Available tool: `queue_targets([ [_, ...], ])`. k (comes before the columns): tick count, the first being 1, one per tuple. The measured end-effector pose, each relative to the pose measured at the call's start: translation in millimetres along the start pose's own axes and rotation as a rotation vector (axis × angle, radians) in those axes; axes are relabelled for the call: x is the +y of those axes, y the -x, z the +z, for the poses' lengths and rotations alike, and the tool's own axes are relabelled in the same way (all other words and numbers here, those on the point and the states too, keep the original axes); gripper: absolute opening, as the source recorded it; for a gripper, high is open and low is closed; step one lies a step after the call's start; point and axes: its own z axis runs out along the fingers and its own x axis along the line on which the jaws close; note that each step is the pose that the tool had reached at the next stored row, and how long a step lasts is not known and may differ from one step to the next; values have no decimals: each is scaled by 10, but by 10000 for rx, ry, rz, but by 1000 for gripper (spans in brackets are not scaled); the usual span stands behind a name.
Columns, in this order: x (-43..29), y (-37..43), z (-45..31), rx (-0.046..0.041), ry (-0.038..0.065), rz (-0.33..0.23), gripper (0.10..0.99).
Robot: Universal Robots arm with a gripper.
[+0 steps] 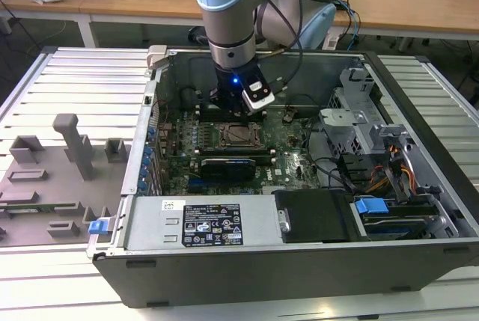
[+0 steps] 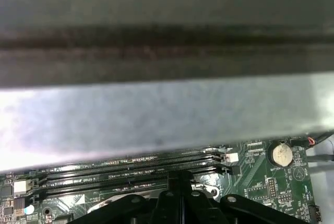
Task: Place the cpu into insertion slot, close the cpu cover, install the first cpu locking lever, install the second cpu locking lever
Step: 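Install the first cpu locking lever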
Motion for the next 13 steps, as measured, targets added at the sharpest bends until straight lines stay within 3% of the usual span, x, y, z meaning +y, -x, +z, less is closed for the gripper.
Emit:
queue_targets([
  [4, 3, 5, -23, -2, -7, -3, 106],
  [7, 14, 18, -91, -11, -58, 31, 106],
  [9, 23, 29, -140, -53, -250, 201, 106],
  [13, 27, 44, -167, -65, -500, 478, 106],
])
